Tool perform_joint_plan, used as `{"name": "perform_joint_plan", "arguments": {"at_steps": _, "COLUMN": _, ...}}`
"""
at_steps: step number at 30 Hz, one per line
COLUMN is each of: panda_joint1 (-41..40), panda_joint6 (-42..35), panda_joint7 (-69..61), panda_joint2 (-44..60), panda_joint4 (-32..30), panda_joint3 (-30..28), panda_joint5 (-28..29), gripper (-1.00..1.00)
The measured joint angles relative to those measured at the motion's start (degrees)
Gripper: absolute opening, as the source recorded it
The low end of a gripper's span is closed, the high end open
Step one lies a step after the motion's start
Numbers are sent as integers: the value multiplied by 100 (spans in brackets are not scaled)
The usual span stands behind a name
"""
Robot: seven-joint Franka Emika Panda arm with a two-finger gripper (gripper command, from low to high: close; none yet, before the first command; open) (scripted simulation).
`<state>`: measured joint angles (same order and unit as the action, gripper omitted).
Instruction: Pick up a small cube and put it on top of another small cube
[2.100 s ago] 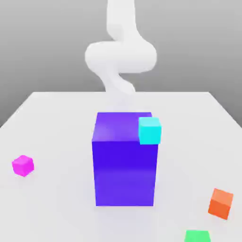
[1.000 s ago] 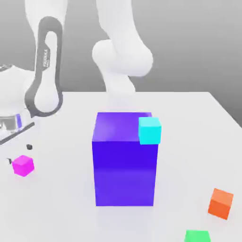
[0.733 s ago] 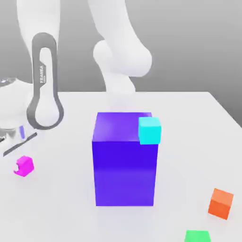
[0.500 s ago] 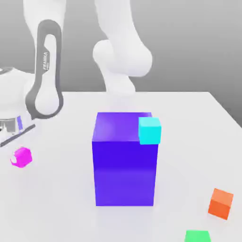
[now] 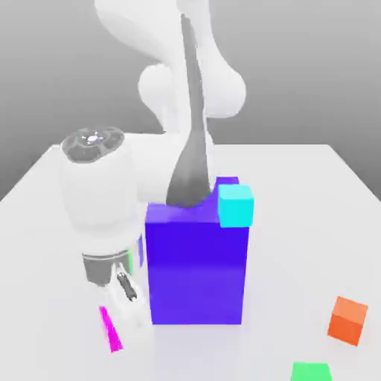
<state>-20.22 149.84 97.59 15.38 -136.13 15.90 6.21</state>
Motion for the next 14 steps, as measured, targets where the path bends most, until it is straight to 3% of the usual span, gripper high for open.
{"name": "perform_joint_plan", "arguments": {"at_steps": 6, "panda_joint1": 1028, "panda_joint6": -418, "panda_joint7": 518, "panda_joint2": 155, "panda_joint4": 598, "panda_joint3": 620, "panda_joint5": 362, "gripper": -100}}
{"name": "perform_joint_plan", "arguments": {"at_steps": 10, "panda_joint1": 1734, "panda_joint6": -80, "panda_joint7": 1211, "panda_joint2": 953, "panda_joint4": 985, "panda_joint3": 413, "panda_joint5": 977, "gripper": -100}}
{"name": "perform_joint_plan", "arguments": {"at_steps": 11, "panda_joint1": 1782, "panda_joint6": 8, "panda_joint7": 1286, "panda_joint2": 1078, "panda_joint4": 1008, "panda_joint3": 374, "panda_joint5": 1072, "gripper": 100}}
{"name": "perform_joint_plan", "arguments": {"at_steps": 14, "panda_joint1": 1782, "panda_joint6": 9, "panda_joint7": 1286, "panda_joint2": 1078, "panda_joint4": 1008, "panda_joint3": 374, "panda_joint5": 1072, "gripper": 100}}
